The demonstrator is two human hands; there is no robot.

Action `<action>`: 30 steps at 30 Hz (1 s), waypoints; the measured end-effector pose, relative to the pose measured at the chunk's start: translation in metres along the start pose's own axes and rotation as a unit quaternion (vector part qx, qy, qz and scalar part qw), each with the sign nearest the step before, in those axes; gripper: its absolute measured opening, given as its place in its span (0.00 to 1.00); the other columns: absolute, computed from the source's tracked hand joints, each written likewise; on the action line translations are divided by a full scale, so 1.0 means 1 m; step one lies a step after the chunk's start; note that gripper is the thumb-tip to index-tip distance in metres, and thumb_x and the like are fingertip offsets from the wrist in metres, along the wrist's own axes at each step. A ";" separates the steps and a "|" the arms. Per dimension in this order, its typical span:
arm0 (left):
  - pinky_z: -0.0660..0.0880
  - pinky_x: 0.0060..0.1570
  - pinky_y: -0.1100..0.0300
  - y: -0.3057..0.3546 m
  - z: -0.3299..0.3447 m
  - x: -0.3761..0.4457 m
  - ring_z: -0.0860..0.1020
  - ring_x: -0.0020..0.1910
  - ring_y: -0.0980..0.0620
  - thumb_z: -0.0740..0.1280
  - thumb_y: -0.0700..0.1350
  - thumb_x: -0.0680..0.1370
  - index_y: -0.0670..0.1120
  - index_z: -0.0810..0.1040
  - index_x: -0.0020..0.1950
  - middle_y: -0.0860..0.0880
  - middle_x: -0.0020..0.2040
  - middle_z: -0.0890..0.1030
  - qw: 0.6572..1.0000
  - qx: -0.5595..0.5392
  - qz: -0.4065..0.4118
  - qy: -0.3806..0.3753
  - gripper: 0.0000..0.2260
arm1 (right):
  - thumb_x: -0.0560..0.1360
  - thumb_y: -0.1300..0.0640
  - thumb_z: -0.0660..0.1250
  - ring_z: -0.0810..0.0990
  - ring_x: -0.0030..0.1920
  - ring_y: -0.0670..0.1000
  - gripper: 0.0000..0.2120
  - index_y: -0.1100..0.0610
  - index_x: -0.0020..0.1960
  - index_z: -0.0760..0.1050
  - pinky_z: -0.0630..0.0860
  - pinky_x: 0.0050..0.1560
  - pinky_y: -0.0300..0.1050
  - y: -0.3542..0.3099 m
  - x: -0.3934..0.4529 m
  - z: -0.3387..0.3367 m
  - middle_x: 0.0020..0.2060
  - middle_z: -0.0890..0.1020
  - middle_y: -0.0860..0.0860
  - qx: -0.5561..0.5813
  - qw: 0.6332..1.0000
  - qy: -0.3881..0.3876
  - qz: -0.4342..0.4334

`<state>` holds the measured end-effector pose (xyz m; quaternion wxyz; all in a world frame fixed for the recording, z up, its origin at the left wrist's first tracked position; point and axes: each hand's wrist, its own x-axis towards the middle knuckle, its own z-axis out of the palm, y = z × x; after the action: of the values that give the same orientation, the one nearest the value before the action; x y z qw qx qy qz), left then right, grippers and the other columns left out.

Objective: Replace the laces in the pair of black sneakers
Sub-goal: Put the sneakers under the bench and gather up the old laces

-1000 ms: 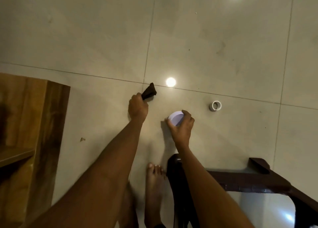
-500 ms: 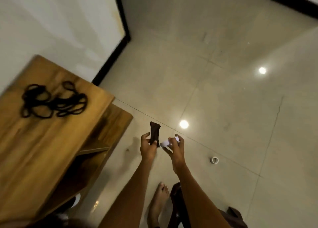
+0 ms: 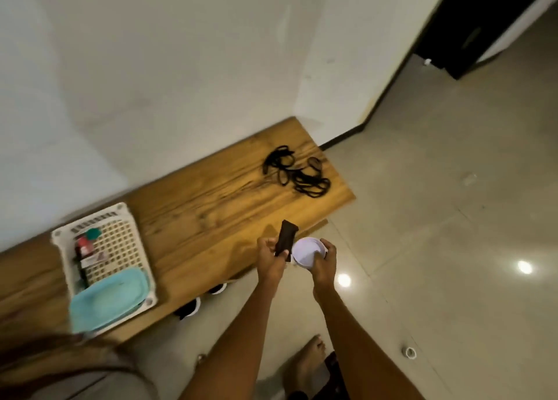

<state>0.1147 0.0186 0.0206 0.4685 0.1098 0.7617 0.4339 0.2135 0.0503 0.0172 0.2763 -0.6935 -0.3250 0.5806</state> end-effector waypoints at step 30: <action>0.77 0.53 0.44 -0.058 -0.404 0.099 0.79 0.54 0.41 0.63 0.32 0.76 0.41 0.80 0.57 0.41 0.55 0.81 0.928 -0.075 0.019 0.364 0.13 | 0.80 0.58 0.61 0.74 0.59 0.58 0.13 0.60 0.63 0.70 0.72 0.50 0.47 0.044 -0.104 0.447 0.58 0.77 0.60 -0.485 0.819 -0.116 -0.284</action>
<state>-0.2510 -0.1851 -0.0105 0.1573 -0.0766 0.8431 0.5085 -0.2333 -0.0552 -0.0285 0.0178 -0.5424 -0.7767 0.3197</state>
